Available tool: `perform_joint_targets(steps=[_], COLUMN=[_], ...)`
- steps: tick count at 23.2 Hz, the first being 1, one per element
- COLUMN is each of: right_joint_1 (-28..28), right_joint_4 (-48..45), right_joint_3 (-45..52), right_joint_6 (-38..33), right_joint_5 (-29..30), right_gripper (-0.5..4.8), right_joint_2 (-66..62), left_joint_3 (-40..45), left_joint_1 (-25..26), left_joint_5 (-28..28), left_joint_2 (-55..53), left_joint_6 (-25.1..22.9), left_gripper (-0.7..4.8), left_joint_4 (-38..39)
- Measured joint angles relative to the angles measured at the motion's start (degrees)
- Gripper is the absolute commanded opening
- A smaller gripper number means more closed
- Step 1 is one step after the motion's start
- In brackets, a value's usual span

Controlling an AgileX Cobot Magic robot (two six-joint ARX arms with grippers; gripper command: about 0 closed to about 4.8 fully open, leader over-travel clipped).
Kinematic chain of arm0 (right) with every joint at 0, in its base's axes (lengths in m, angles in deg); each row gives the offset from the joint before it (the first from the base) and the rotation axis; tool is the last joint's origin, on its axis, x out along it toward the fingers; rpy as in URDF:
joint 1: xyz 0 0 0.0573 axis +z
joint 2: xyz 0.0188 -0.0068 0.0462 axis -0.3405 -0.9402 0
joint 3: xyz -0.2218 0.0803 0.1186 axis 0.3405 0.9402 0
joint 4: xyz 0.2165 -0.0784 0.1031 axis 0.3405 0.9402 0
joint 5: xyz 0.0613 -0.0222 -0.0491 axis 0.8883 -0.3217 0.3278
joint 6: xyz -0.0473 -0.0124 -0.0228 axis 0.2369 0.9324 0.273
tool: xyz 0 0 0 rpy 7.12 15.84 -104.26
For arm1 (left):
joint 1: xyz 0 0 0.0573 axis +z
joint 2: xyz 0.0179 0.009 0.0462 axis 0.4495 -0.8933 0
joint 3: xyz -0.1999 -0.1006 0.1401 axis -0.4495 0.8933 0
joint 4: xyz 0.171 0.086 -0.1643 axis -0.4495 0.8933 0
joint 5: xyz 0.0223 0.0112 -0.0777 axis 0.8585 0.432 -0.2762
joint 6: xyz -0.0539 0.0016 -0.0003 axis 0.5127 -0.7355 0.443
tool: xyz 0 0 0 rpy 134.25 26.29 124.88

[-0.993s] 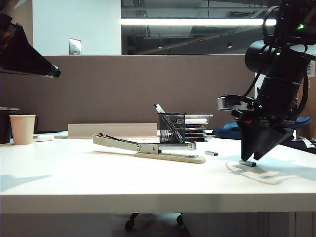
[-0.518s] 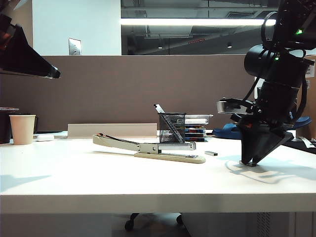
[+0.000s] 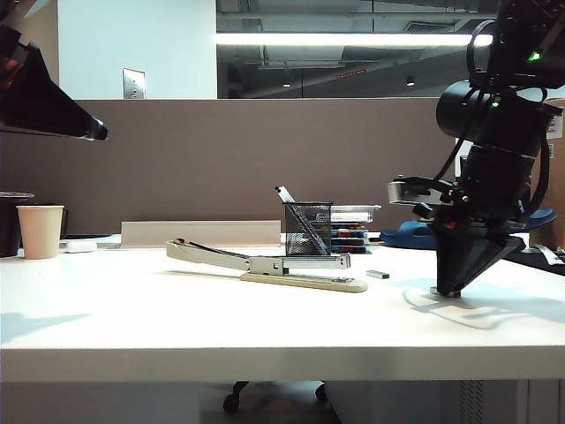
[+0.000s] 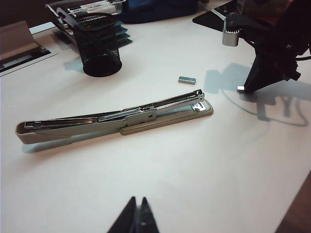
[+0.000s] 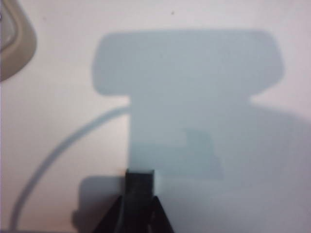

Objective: Pick up a set of staples and put them into the open stapler.

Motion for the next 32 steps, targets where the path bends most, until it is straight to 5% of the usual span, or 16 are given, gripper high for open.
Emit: perform_joint_targets(steps=[17, 32], right_joint_1=[0.3, 2.3], right_joint_4=[6.6, 0.1], right_joint_3=[-10.9, -13.1], right_joint_6=[3.5, 9.4], right_joint_5=[0.5, 14.3], right_gripper=[0.52, 0.52], right_joint_2=[-0.5, -0.5], left_joint_3=[0.0, 0.0], left_joint_1=[0.0, 0.0], left_joint_5=[0.0, 0.0], left_joint_2=[0.0, 0.0], left_joint_6=[0.0, 0.0], left_gripper=[-0.05, -0.05], left_joint_4=[0.5, 0.7])
